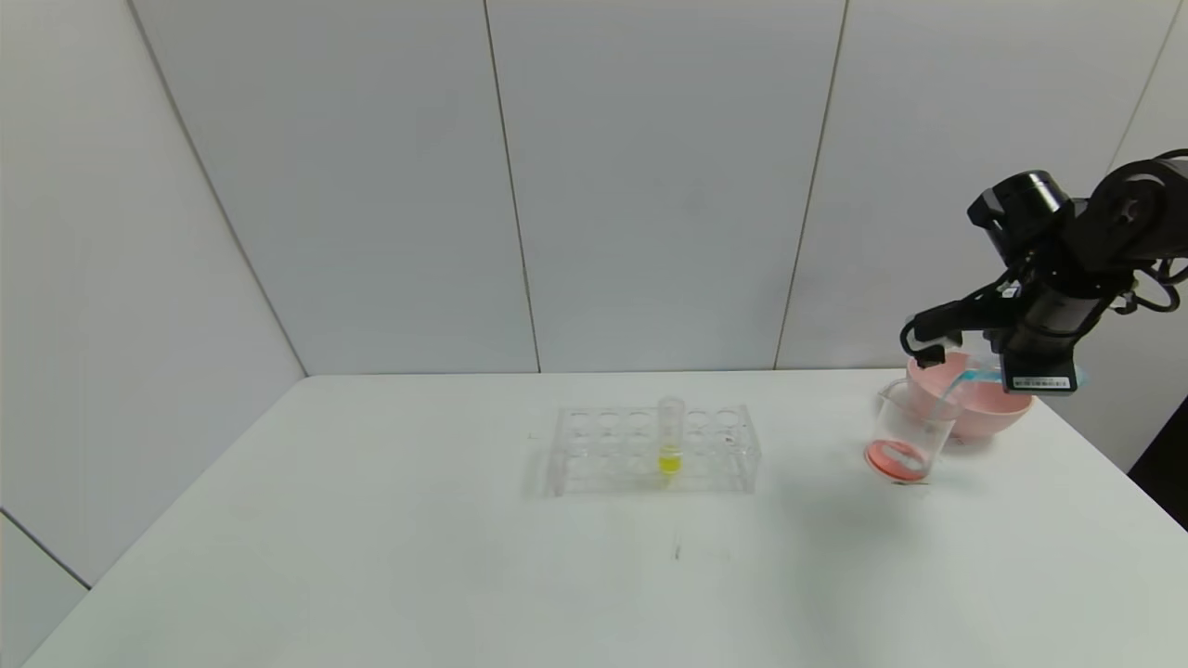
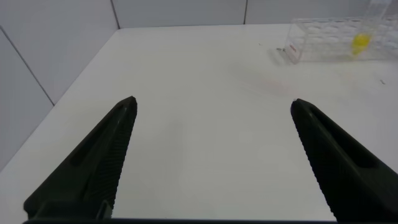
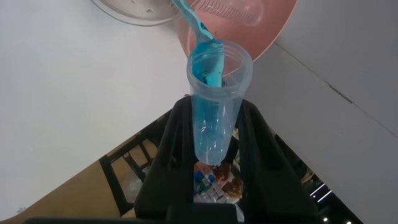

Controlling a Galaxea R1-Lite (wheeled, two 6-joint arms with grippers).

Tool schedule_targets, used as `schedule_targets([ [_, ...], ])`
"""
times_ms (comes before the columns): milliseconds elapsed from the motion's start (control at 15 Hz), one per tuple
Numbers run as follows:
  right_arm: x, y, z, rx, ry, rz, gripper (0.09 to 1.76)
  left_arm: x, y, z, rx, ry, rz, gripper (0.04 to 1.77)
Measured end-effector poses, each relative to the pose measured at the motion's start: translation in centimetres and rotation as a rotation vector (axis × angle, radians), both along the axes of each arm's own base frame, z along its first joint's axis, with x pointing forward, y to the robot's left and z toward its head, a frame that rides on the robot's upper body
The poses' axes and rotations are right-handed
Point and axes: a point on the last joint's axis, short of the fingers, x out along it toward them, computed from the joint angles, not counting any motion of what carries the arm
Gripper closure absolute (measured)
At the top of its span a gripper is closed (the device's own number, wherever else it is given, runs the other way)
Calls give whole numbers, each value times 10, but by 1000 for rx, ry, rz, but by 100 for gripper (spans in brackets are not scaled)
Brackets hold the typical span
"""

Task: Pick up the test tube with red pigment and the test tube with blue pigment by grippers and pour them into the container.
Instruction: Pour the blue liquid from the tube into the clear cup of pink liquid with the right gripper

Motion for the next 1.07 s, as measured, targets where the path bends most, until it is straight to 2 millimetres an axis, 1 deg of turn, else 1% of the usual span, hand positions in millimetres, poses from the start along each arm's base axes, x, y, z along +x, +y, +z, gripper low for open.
schedule_targets([
  [267,2,11,-1,-41,-4,32,136,0,0,0,0,0,0,5],
  [533,7,19,0,-171,-19,51,136,0,0,0,0,0,0,5],
  [733,8,25,0,-189,-28,64,136,0,0,0,0,0,0,5],
  [1067,13,33,1,-300,-36,77,136,0,0,0,0,0,0,5],
])
